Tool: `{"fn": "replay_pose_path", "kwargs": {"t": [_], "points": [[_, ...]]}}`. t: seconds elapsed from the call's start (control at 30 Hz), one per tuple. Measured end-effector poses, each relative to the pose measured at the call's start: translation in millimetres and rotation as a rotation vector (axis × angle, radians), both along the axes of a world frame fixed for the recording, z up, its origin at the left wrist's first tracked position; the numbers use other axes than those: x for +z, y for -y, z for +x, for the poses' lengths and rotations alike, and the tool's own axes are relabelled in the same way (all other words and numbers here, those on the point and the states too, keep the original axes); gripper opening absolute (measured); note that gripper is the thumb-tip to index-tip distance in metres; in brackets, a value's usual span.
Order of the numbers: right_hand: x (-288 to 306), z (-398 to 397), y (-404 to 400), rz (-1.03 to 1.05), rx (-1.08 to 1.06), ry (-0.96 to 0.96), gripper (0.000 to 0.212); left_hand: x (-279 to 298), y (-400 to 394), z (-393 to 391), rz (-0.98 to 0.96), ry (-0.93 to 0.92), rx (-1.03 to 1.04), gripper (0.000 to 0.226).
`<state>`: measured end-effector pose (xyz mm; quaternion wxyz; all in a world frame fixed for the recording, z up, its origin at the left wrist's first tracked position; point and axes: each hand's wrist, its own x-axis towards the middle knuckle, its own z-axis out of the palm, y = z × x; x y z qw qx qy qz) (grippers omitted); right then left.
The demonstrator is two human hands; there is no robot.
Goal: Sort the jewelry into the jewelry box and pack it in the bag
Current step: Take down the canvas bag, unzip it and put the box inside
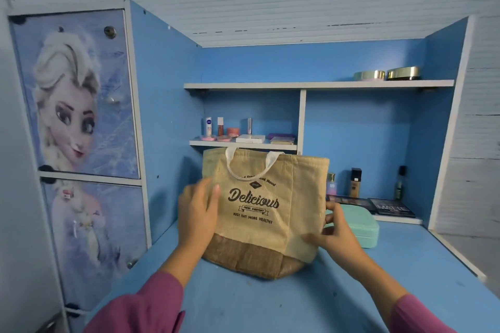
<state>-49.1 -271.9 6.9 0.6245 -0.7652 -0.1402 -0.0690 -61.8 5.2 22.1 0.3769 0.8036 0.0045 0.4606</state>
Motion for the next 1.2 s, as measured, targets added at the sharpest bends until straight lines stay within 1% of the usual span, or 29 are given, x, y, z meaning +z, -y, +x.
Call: {"fn": "replay_pose_path", "kwargs": {"t": [0.03, 0.07, 0.13, 0.23, 0.3, 0.33, 0.37, 0.43, 0.47, 0.53, 0.6, 0.63, 0.7, 0.8, 0.87, 0.93, 0.97, 1.03, 1.1, 1.13, 1.17, 1.2], "points": [[0.3, -2.4, -0.9, -0.003, 0.026, 0.017, 0.052, 22.1, 13.4, -5.9, -0.007, 0.049, 0.003, 0.047], [0.1, -4.4, -1.5, -0.007, 0.059, 0.033, 0.051, 41.7, 24.3, -7.3, -0.008, 0.040, -0.007, 0.042], [-2.0, -7.2, -2.4, -0.018, 0.129, 0.064, 0.052, 80.9, 42.8, -8.6, 0.049, -0.068, -0.009, 0.042], [-5.5, -9.4, -2.5, 0.016, 0.198, 0.106, 0.060, 126.2, 54.8, 2.7, 0.185, -0.300, 0.071, 0.065], [-3.4, -7.5, -1.6, 0.060, 0.195, 0.125, 0.075, 141.1, 55.6, 11.4, 0.226, -0.477, 0.128, 0.079], [-0.6, -5.1, -1.0, 0.093, 0.181, 0.120, 0.079, 144.5, 55.8, 13.8, 0.230, -0.568, 0.136, 0.082], [3.7, -3.1, -0.6, 0.130, 0.164, 0.105, 0.079, 146.2, 56.7, 15.1, 0.225, -0.643, 0.130, 0.084], [13.3, 0.2, 0.3, 0.169, 0.132, 0.070, 0.072, 144.6, 60.1, 19.6, 0.191, -0.723, 0.071, 0.084], [18.8, 0.2, 0.1, 0.184, 0.114, 0.072, 0.067, 142.9, 61.8, 22.7, 0.174, -0.728, 0.040, 0.079], [28.3, -0.4, -0.4, 0.230, 0.102, 0.099, 0.055, 138.8, 65.0, 29.8, 0.137, -0.693, -0.015, 0.062], [36.4, -2.2, -2.5, 0.289, 0.126, 0.126, 0.039, 136.8, 68.8, 33.5, 0.104, -0.665, -0.064, 0.047], [39.6, -2.4, -3.5, 0.292, 0.141, 0.135, 0.034, 137.2, 71.5, 34.2, 0.109, -0.680, -0.079, 0.038], [43.3, -2.3, -5.4, 0.255, 0.152, 0.149, 0.034, 139.8, 77.9, 33.9, 0.128, -0.768, -0.073, 0.028], [46.3, -0.8, -7.5, 0.263, 0.088, 0.160, 0.037, 140.6, 81.0, 32.8, 0.152, -0.903, -0.060, 0.030], [48.0, 2.3, -8.0, 0.297, -0.006, 0.169, 0.032, 141.6, 81.9, 31.4, 0.233, -0.904, -0.019, 0.028], [50.0, 7.3, -7.2, 0.304, -0.087, 0.186, 0.027, 145.7, 82.1, 26.1, 0.356, -0.843, 0.040, 0.022], [51.7, 9.5, -6.7, 0.297, -0.113, 0.189, 0.024, 149.3, 82.8, 21.9, 0.413, -0.818, 0.053, 0.016], [55.8, 13.9, -5.5, 0.275, -0.148, 0.185, 0.020, 157.4, 84.2, 15.2, 0.514, -0.798, 0.056, 0.016], [61.7, 17.0, -5.7, 0.245, -0.173, 0.191, 0.019, 164.2, 86.7, 9.1, 0.607, -0.800, 0.054, 0.013], [64.8, 18.5, -6.1, 0.235, -0.183, 0.199, 0.019, 167.0, 88.1, 6.3, 0.639, -0.798, 0.050, 0.007], [68.4, 19.8, -6.8, 0.230, -0.196, 0.209, 0.021, 168.7, 89.3, 4.6, 0.666, -0.791, 0.044, 0.008], [72.0, 21.2, -7.1, 0.223, -0.211, 0.221, 0.021, 170.1, 90.5, 3.6, 0.698, -0.788, 0.044, 0.016]]}}
